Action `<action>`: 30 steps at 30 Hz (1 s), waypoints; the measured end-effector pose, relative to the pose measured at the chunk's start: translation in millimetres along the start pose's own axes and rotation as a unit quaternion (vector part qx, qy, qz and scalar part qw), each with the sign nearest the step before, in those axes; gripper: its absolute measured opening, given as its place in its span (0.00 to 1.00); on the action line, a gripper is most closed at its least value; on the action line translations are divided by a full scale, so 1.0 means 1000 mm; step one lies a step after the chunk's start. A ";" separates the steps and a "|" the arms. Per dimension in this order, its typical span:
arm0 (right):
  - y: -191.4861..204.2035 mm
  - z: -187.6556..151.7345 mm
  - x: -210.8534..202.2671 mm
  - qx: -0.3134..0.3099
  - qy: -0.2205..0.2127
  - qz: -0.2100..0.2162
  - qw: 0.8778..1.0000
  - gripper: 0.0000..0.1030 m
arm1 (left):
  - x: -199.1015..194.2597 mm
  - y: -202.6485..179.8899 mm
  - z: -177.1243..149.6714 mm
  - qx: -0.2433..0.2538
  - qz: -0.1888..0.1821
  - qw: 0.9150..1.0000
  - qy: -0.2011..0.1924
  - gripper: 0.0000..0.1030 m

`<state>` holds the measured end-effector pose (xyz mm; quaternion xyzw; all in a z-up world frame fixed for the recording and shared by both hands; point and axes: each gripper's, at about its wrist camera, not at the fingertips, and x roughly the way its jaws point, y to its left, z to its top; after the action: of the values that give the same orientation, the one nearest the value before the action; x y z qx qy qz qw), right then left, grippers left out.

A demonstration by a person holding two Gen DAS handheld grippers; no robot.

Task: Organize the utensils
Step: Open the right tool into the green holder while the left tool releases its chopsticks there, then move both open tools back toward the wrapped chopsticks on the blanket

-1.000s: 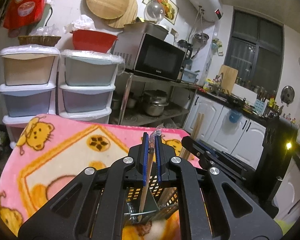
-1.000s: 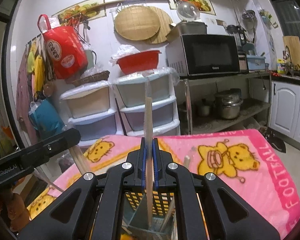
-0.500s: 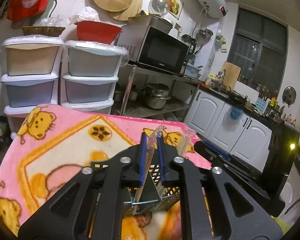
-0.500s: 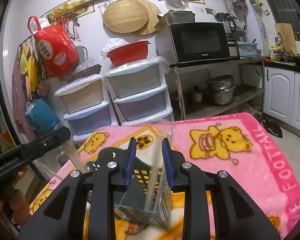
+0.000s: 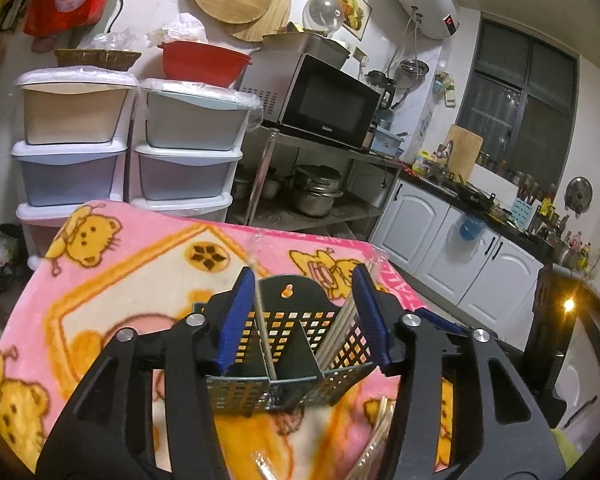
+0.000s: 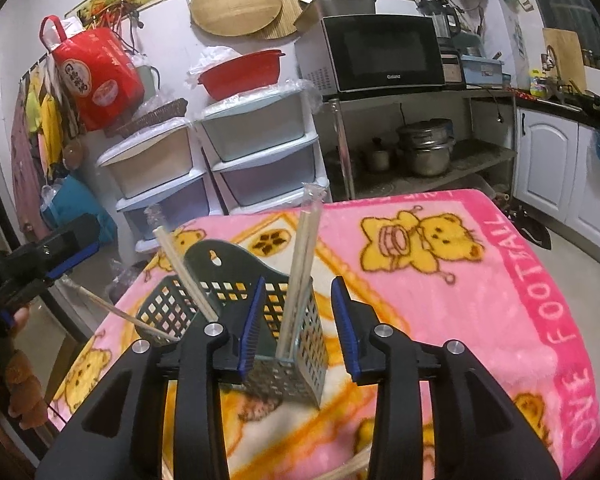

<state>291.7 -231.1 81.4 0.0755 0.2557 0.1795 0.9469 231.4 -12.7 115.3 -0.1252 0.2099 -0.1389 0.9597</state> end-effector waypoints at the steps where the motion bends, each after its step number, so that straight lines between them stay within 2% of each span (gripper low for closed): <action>1: -0.001 -0.001 -0.002 0.000 0.002 -0.001 1.000 0.34 | -0.002 0.000 -0.001 -0.001 -0.001 1.000 0.000 0.45; 4: -0.001 -0.004 -0.008 0.000 0.005 -0.002 1.000 0.35 | -0.009 -0.001 -0.004 -0.001 -0.001 1.000 -0.002 0.54; 8: -0.001 -0.006 -0.017 0.001 0.004 -0.002 1.000 0.39 | -0.018 -0.003 -0.007 -0.001 -0.005 1.000 -0.003 0.58; 9: -0.001 -0.007 -0.019 0.001 0.003 -0.001 1.000 0.40 | -0.020 -0.004 -0.008 0.000 -0.007 1.000 -0.003 0.62; 10: 0.000 -0.007 -0.022 0.002 0.002 0.000 1.000 0.42 | -0.022 -0.004 -0.009 0.001 -0.008 1.000 -0.002 0.71; 14: 0.001 -0.008 -0.035 0.003 -0.004 0.002 1.000 0.50 | -0.031 -0.005 -0.013 -0.002 -0.014 1.000 -0.002 0.77; 16: 0.003 -0.009 -0.041 -0.003 -0.005 0.002 1.000 0.52 | -0.036 -0.005 -0.015 -0.004 -0.015 1.000 -0.004 0.85; 19: 0.003 -0.011 -0.050 -0.003 -0.009 0.001 1.000 0.56 | -0.042 -0.006 -0.018 -0.007 -0.015 1.000 -0.005 0.90; 30: -0.007 -0.027 -0.073 0.009 -0.006 -0.005 1.000 0.58 | -0.052 -0.004 -0.032 -0.014 -0.013 1.000 0.004 0.90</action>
<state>221.3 -263.9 90.0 0.0837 0.2522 0.1715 0.9487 171.1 -5.4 107.6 -0.1409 0.2141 -0.1492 0.9550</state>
